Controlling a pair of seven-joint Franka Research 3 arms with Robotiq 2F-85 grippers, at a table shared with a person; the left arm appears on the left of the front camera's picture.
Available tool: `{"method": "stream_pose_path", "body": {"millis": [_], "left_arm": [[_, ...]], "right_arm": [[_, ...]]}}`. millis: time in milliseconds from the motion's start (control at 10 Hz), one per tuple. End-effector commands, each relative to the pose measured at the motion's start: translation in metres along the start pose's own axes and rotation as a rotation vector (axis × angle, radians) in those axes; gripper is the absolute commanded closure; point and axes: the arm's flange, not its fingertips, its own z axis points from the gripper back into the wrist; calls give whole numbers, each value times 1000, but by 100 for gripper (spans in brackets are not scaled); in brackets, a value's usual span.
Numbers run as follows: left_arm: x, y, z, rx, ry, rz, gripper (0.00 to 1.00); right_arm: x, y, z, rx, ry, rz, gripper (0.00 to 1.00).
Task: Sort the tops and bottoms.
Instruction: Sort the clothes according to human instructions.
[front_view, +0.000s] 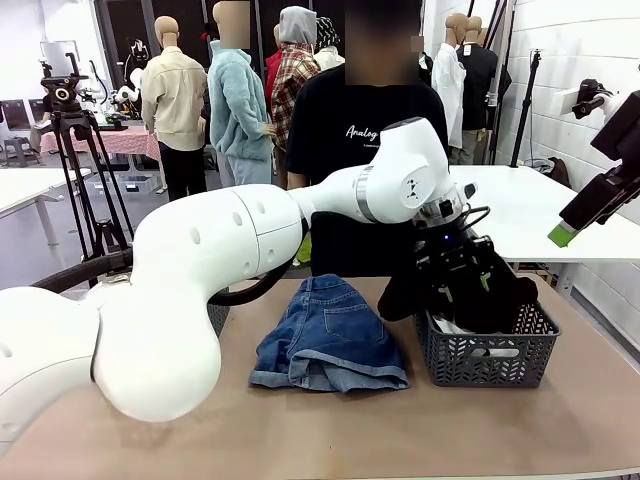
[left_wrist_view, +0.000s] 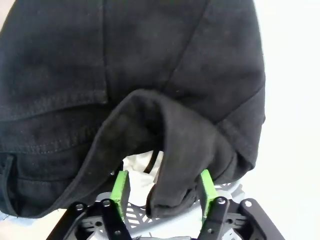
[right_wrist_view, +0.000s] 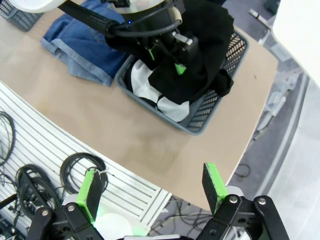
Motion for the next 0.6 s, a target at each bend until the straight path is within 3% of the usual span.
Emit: {"method": "stream_pose_path", "body": {"millis": [0,200,300,500], "left_arm": [[93,-85,-4,10,-14,-30,4],[91,-83,1,-22,90,-24,4],[-1,-4,10,-7,-8,-11,4],[-1,-4,10,-7,-8,-11,4]], "right_arm": [[-1,0,0,-4,12,-2,0],[-1,0,0,-4,12,-2,0],[-1,0,0,-4,12,-2,0],[-1,0,0,-4,12,-2,0]]}}
